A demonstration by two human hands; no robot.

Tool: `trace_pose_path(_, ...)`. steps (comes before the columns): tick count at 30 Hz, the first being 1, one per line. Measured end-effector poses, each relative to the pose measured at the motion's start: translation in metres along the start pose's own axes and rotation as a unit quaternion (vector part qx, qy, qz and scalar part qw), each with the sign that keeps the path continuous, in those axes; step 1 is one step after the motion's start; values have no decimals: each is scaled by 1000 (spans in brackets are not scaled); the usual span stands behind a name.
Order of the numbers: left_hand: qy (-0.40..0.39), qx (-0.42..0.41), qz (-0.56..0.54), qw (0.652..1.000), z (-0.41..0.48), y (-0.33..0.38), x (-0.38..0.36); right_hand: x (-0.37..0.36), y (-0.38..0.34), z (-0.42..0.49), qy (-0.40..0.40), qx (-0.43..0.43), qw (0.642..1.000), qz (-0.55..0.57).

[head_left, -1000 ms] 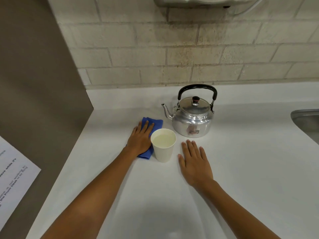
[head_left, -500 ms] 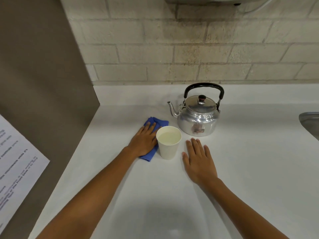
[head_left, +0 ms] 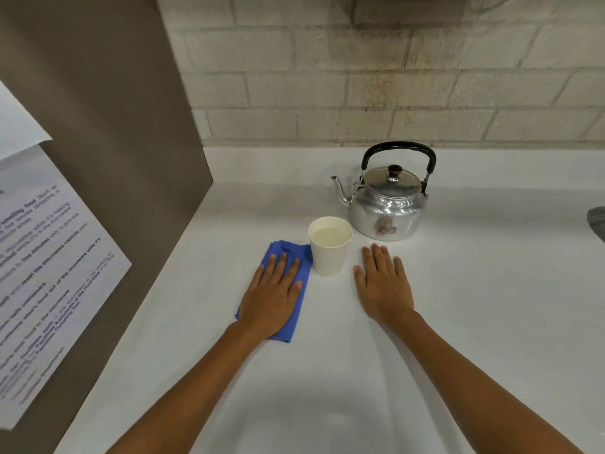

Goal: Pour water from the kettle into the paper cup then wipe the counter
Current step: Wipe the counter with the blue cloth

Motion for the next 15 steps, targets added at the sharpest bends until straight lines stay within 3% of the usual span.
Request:
trace_pose_path(2, -3, 12, -2, 1000, -11, -15, 3, -1, 0, 0, -4, 2, 1000, -1)
trace_pose_path(5, -13, 94, -30, 995, -17, -39, 14, -1, 1, 0, -7, -1, 1000, -1)
trace_pose_path(8, 1, 149, -39, 988, -35, -23, 14, -2, 1, 0, -6, -1, 1000, -1)
trace_pose_path(15, 17, 99, -46, 994, -58, 72, 3, -5, 3, 2, -13, 5, 1000, -4)
Point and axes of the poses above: each hand's wrist, its own z-axis towards the middle knuckle, its own x-axis out of the back of the hand, y = z × x, the point moved 5 cm from there along z, towards the middle knuckle, and after that the axes turned 4 degrees about z, right-handed, at the moved point
